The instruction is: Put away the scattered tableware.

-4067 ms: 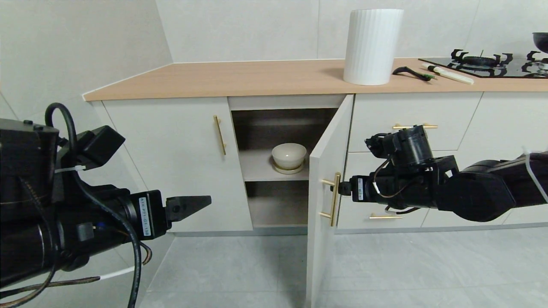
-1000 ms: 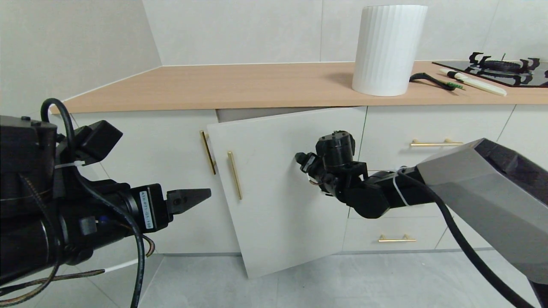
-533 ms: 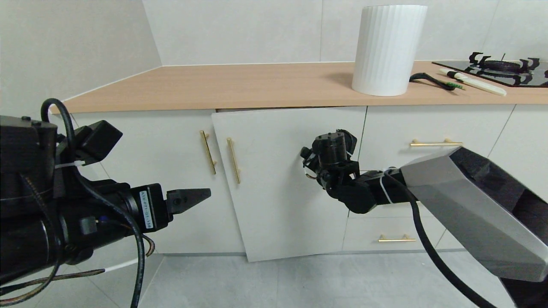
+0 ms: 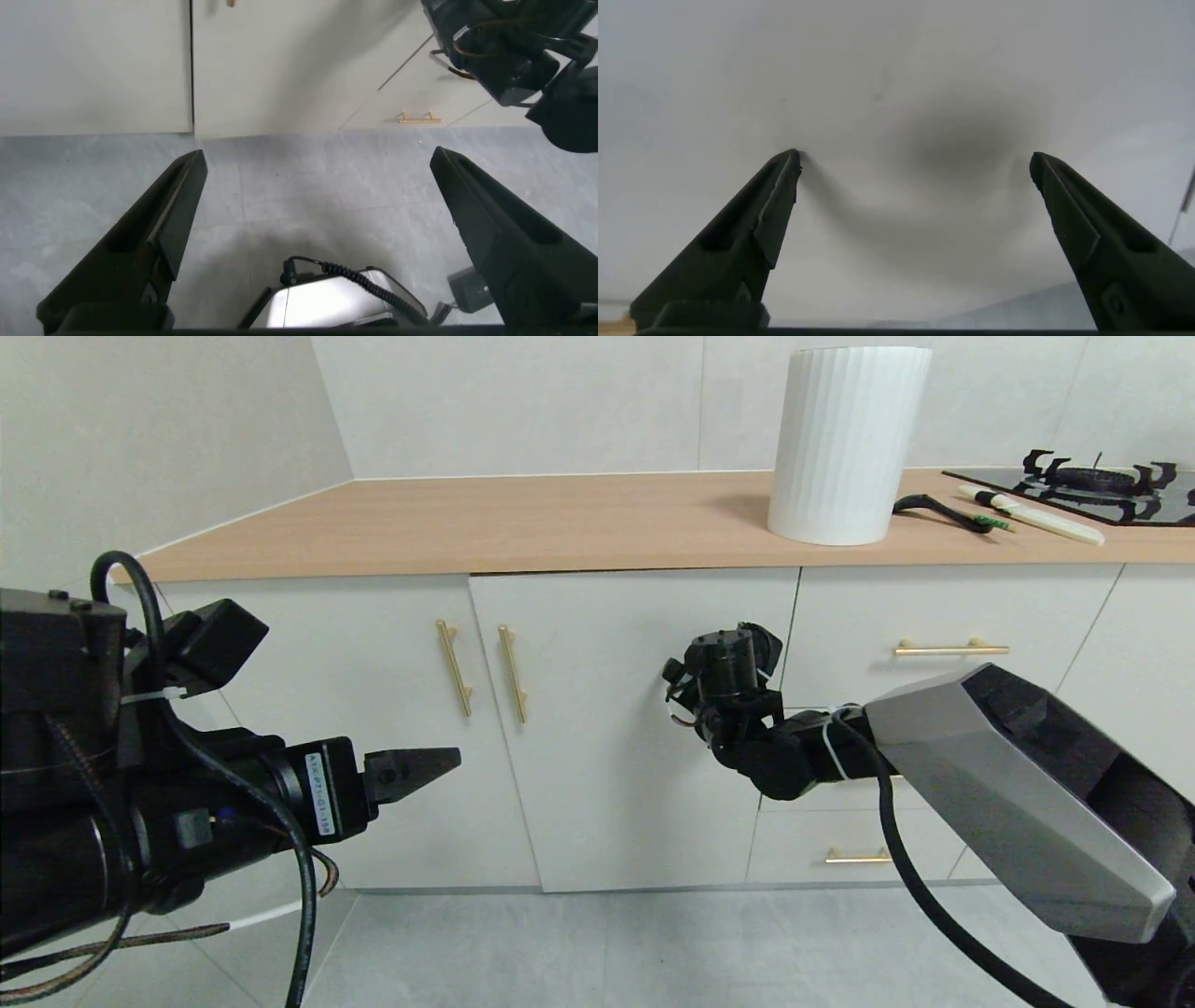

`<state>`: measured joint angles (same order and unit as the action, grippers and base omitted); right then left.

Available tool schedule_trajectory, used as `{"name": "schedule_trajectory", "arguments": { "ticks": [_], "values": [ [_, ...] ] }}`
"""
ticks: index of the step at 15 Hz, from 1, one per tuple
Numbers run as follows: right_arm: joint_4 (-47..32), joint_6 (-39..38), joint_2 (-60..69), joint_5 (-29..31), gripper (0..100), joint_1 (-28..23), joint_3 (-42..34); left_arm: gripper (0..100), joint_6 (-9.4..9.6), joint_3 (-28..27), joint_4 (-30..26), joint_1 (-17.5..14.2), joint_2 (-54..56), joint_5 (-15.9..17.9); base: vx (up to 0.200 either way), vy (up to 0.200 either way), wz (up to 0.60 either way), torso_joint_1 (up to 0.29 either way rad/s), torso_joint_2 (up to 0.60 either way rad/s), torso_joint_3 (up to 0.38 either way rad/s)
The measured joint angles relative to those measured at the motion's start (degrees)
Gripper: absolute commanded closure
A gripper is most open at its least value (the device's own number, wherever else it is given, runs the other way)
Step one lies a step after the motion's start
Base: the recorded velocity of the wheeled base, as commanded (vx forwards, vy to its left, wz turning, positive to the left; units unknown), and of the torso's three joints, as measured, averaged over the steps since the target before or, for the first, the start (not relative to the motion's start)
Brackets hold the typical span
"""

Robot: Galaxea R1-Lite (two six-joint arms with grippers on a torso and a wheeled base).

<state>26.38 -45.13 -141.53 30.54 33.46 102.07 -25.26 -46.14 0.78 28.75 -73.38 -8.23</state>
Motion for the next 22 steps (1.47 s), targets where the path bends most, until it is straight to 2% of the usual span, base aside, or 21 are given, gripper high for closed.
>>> {"name": "schedule_trajectory", "arguments": {
  "ticks": [7,12,14,15,19,22],
  "values": [
    [-0.4,0.3,-1.7,1.0,0,-0.7,2.0,0,-0.05,0.0,0.0,0.0,-0.2,0.0,0.000,0.000,0.00,0.000,0.00,0.000],
    [-1.9,0.3,0.3,-0.8,0,-0.3,-1.2,0,-0.05,0.0,0.0,0.0,-0.2,0.0,0.000,0.000,0.00,0.000,0.00,0.000],
    [-1.9,0.3,3.5,-6.1,0,0.7,-8.2,0,-0.05,0.0,0.0,0.0,-0.2,0.0,0.000,0.000,0.00,0.000,0.00,0.000],
    [-1.8,0.3,6.3,-11.1,0,1.2,-13.7,0,-0.05,0.0,0.0,0.0,-0.2,0.0,0.000,0.000,0.00,0.000,0.00,0.000],
    [1.6,7.1,21.5,-39.4,0,2.1,-36.0,0,-0.05,0.0,0.0,0.0,-0.2,0.0,0.000,0.000,0.00,0.000,0.00,0.000],
    [4.2,12.3,29.0,-43.1,0,1.8,-43.4,0,-0.02,0.0,0.0,0.0,0.0,0.0,0.000,0.000,0.00,0.000,0.00,0.000]
  ]
}}
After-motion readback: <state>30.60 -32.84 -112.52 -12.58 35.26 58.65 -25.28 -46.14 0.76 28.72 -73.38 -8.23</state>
